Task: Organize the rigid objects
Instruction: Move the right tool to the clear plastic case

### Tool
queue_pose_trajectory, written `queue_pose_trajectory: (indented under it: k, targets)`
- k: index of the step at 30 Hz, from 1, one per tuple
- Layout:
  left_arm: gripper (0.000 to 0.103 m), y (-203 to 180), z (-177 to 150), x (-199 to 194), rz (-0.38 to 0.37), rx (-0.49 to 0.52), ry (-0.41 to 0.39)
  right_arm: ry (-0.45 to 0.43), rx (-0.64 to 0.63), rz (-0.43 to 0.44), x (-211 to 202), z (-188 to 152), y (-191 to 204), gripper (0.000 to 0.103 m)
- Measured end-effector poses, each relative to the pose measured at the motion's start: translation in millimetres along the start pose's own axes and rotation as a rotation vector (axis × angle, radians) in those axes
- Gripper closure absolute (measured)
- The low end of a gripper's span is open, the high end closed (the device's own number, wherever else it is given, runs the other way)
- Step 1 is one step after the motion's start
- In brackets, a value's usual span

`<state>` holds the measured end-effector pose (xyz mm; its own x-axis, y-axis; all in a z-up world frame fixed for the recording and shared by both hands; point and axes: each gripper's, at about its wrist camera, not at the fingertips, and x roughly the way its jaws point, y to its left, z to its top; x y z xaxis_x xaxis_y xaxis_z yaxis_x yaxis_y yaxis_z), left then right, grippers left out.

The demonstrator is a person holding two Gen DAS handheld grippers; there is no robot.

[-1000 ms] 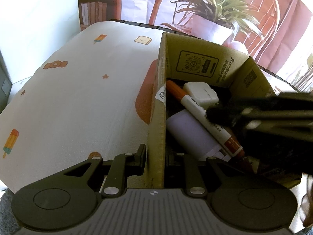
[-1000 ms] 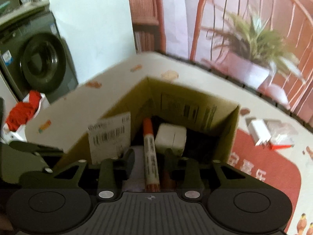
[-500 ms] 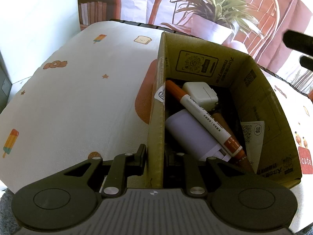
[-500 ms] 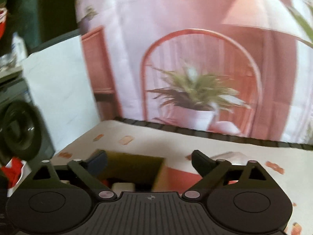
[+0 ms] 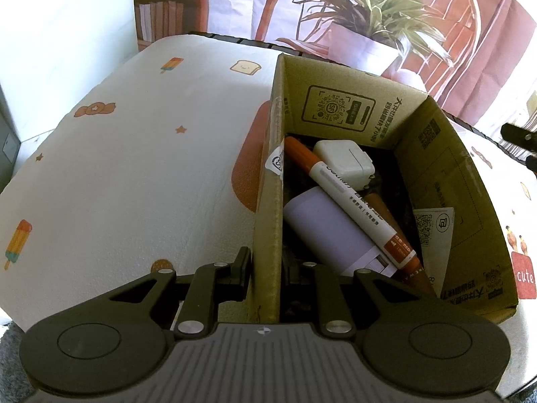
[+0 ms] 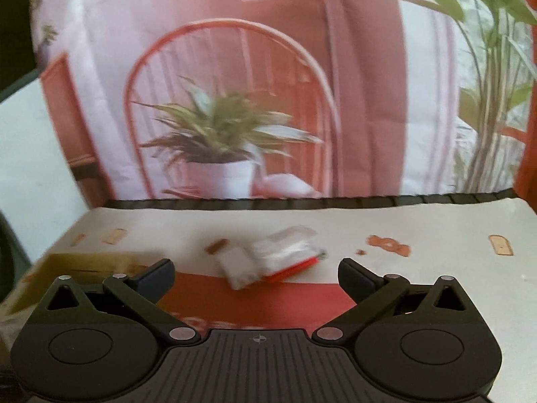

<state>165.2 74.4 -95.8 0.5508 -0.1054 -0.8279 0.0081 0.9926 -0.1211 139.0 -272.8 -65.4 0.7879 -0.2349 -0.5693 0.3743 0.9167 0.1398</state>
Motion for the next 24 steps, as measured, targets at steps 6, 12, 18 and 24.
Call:
queue_pose_trajectory:
  k: [6,12,18,24]
  targets:
    - [0.084,-1,-1,0,0.003,0.007,0.0,0.018,0.011,-0.038,40,0,-20,0.0]
    - [0.084,-1,-1,0,0.002,0.008,0.001,0.024,-0.047,-0.031,87,9,-15,0.0]
    - [0.084,-1,-1,1,0.002,0.012,0.003,0.042,-0.217,-0.025,124,15,3,0.0]
    - [0.084,-1,-1,0,0.003,0.013,0.003,0.082,-0.256,-0.022,148,19,2,0.002]
